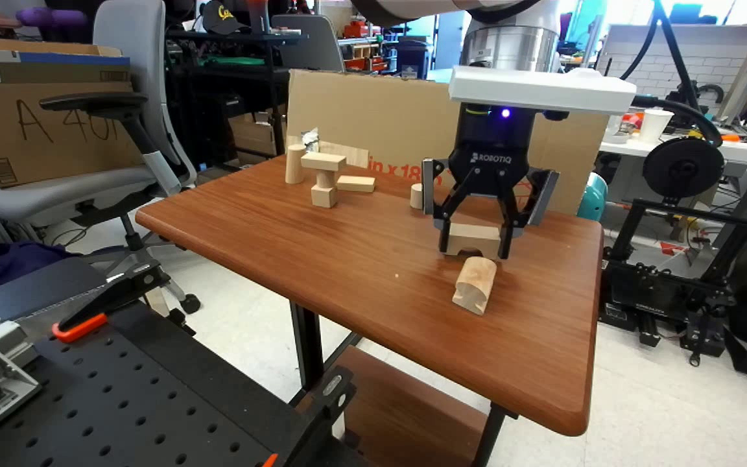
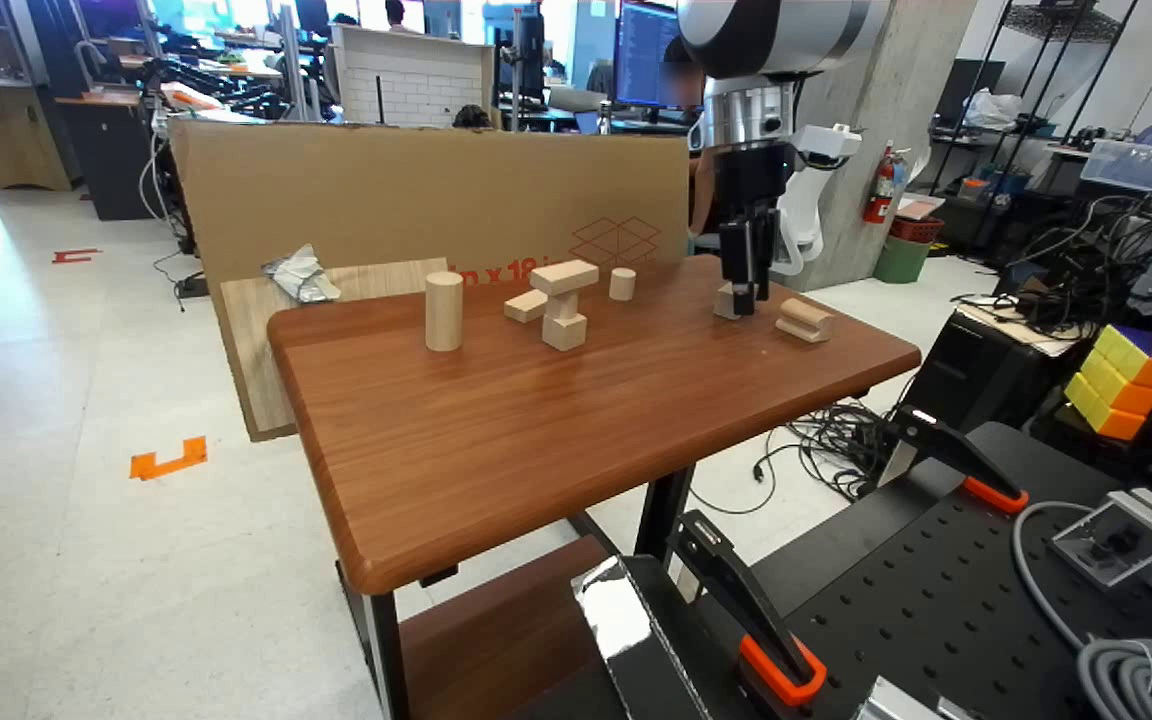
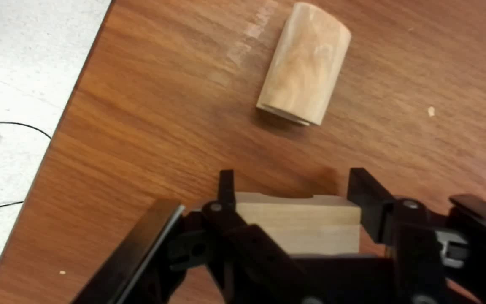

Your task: Move the bridge shaped object on the table

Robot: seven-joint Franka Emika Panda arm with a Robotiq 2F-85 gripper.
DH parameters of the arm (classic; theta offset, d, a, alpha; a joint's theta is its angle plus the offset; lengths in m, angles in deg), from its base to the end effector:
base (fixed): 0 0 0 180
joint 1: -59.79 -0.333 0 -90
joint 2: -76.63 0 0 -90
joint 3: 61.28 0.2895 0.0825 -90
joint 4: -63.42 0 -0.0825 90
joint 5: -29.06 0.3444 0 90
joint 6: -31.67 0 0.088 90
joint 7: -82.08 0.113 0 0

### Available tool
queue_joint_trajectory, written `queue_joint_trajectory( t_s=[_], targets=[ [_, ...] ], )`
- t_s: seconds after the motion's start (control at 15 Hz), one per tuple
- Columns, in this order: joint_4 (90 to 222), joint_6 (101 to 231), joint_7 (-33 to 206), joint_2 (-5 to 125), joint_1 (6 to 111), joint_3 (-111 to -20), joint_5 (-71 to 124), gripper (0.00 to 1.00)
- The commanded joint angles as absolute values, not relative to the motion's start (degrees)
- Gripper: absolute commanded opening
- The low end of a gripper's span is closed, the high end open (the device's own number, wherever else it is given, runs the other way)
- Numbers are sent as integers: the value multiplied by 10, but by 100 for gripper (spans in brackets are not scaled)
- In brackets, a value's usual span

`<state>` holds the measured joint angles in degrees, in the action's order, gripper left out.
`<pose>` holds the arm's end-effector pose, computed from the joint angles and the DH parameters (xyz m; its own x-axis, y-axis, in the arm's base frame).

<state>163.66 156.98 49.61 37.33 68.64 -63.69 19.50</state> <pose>0.5791 -0.1211 0.1660 0.8440 0.4540 -0.2855 0.4676 -0.8837 -0.0228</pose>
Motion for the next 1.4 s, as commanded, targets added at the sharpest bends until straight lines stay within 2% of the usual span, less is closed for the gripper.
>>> queue_joint_trajectory(
  t_s=[0.0, 0.6, 1.33],
  targets=[
    [1637, 1572, 492, 381, 689, -630, 176, 43],
    [1770, 1663, 504, 472, 686, -622, 178, 43],
    [1852, 1657, 514, 526, 679, -566, 261, 43]
  ],
)
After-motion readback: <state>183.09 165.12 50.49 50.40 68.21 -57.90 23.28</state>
